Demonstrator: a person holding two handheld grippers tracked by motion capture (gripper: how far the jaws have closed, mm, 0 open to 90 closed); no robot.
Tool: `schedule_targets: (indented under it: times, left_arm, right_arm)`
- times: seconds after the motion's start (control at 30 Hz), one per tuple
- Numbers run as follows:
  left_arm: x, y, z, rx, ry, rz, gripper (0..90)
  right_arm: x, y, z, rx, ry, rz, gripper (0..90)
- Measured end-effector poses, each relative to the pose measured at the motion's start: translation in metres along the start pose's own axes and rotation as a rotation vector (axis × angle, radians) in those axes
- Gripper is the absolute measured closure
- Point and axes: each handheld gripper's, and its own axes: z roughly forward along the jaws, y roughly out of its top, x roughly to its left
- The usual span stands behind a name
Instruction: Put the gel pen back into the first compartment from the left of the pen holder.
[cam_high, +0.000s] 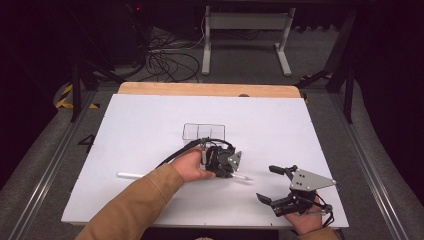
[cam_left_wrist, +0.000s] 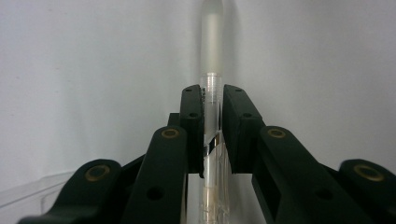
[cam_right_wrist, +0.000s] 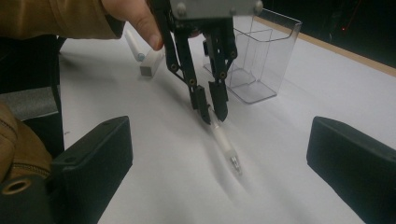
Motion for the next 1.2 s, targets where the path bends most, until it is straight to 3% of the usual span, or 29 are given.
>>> schedule_targets:
  times: [0.37, 0.87, 1.2]
  left_arm:
    - [-0.002, 0.001, -0.024, -0.062, 0.028, -0.021, 79.2]
    - [-0.002, -0.004, -0.061, -0.202, 0.056, -0.076, 79.1]
    - [-0.003, -0.013, -0.081, -0.303, 0.082, -0.138, 79.2]
  right_arm:
    - [0.001, 0.000, 0.001, -0.001, 0.001, -0.002, 7.4]
    - [0.001, 0.001, 0.001, 0.003, 0.005, -0.001, 7.4]
    - [0.001, 0.000, 0.002, 0.002, 0.005, 0.000, 7.4]
